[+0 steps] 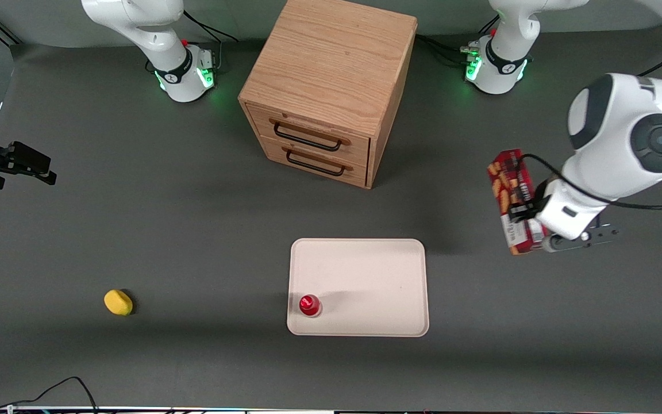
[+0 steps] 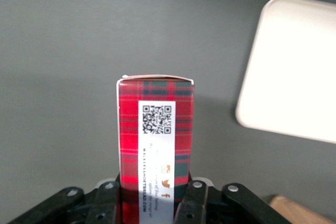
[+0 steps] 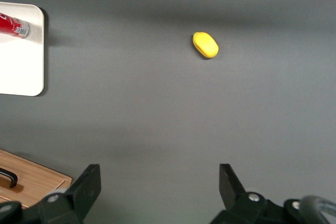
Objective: Place red cookie box on tray
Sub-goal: 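Carry the held cookie box over the white tray and lower it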
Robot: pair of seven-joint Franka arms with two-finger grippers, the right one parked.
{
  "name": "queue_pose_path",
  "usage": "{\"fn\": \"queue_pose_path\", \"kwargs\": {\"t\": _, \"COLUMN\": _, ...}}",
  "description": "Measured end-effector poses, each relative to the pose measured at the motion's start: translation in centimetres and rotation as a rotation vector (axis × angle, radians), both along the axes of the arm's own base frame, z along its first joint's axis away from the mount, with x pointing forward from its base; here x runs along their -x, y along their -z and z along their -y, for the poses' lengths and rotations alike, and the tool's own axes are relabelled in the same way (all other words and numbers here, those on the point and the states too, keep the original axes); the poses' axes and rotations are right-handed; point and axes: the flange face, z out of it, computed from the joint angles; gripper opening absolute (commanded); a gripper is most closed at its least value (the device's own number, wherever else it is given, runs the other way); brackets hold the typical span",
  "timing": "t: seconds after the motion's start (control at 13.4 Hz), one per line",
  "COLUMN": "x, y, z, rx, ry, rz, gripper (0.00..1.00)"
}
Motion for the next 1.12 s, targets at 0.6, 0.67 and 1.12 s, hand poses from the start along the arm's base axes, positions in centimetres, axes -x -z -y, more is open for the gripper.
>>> {"fn": "queue_pose_path", "kwargs": {"t": 0.6, "x": -3.5, "y": 7.1, "z": 14.1, "rx": 0.072, "ry": -0.159, "rz": 0.006, "gripper": 0.0}}
{"fn": "queue_pose_path", "kwargs": {"t": 0.67, "x": -3.7, "y": 8.3, "z": 15.3, "rx": 0.084, "ry": -0.155, "rz": 0.015, "gripper": 0.0}}
{"fn": "queue_pose_path", "kwargs": {"t": 1.12, "x": -6.1, "y": 13.3, "z": 19.4, "rx": 0.107, "ry": -0.155, "rz": 0.056, "gripper": 0.0}}
